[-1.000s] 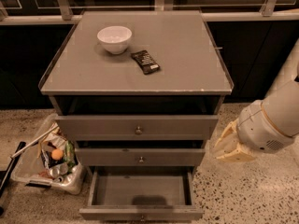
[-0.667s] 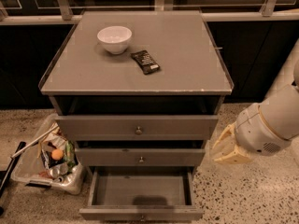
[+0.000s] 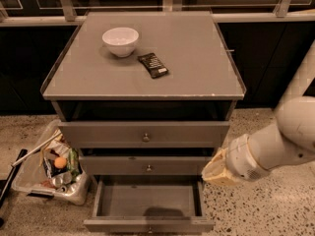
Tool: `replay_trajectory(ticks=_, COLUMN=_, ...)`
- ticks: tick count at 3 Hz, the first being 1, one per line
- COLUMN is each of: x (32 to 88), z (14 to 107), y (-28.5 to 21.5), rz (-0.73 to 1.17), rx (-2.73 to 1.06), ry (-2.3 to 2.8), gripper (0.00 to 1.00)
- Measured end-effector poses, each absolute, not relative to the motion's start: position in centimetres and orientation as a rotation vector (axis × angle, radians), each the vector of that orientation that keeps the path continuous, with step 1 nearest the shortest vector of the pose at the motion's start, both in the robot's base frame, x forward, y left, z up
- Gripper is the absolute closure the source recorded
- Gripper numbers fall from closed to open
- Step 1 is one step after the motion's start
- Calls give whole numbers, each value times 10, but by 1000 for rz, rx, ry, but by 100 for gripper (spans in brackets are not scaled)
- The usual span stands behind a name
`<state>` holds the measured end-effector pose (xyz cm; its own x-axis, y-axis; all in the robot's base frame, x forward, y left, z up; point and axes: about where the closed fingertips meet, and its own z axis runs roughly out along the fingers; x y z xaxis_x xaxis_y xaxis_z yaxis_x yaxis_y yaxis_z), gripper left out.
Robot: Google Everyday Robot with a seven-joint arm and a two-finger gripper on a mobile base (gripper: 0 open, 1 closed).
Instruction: Close bottom drawer
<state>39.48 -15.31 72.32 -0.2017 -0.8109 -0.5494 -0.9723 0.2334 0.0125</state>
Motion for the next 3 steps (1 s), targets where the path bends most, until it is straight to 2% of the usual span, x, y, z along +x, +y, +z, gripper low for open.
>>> replay_trajectory(ticks=2, x=422, z=659, y=-155, rz=391, rx=-1562, ry=1968, gripper=100)
replay_trajectory(ticks=3, x=428, z=608, y=-176, rz=385, rx=-1520, ry=2035, gripper=100)
